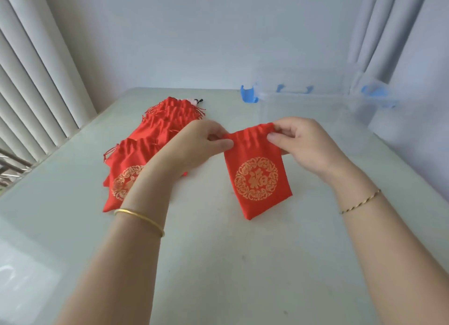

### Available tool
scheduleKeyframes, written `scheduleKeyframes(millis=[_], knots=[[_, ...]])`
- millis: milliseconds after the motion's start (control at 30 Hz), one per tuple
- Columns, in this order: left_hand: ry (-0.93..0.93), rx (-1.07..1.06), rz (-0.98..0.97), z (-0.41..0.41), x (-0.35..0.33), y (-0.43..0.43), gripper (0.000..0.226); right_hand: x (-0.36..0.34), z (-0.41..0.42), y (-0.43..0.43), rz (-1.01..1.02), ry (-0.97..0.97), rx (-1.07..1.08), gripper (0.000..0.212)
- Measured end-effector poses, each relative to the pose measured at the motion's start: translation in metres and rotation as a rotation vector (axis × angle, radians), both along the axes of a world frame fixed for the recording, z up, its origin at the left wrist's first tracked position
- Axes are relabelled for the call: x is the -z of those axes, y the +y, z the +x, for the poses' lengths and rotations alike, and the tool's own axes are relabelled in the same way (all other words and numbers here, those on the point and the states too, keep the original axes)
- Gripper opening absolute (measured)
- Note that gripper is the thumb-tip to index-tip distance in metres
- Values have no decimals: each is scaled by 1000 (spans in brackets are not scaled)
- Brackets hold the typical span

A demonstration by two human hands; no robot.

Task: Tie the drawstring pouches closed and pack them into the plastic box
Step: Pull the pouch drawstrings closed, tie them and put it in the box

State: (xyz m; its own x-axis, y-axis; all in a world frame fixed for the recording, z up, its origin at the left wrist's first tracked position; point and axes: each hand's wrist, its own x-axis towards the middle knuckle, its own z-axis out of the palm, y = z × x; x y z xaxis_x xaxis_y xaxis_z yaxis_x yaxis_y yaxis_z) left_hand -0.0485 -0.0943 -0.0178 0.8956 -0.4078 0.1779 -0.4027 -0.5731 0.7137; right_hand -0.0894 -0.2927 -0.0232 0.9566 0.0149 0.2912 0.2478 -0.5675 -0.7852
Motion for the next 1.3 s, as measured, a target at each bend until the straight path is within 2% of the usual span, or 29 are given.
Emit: scheduleKeyframes(millis=[133,267,367,700,933,1033,1100,1167,1300], knots=[[-63,24,35,4,0,-1,3,1,1,-12,-85,76,-22,16],[-73,27,22,9,-1,4,16,-3,-3,-21,-72,127,-49,16],[-39,35,50,11,2,6,9,-4,-3,-23,-47,140,-44,6],[-114,-76,67,15,4,13,16,-3,-5,-34,-138,108,152,25],[-107,-146,28,16,5,16,26,-4,-10,-38,149,311,66,23],[-19,-167,-100,18,7,13,33,-3,-10,-40,148,300,129,31],[106,-174,-222,18,8,12,36,-3,-9,-41,213,281,160,34],[295,-153,-411,17,8,10,36,-3,-8,-41,395,280,165,34],[674,-137,-867,16,6,5,37,-2,-3,-41,908,332,188,35]])
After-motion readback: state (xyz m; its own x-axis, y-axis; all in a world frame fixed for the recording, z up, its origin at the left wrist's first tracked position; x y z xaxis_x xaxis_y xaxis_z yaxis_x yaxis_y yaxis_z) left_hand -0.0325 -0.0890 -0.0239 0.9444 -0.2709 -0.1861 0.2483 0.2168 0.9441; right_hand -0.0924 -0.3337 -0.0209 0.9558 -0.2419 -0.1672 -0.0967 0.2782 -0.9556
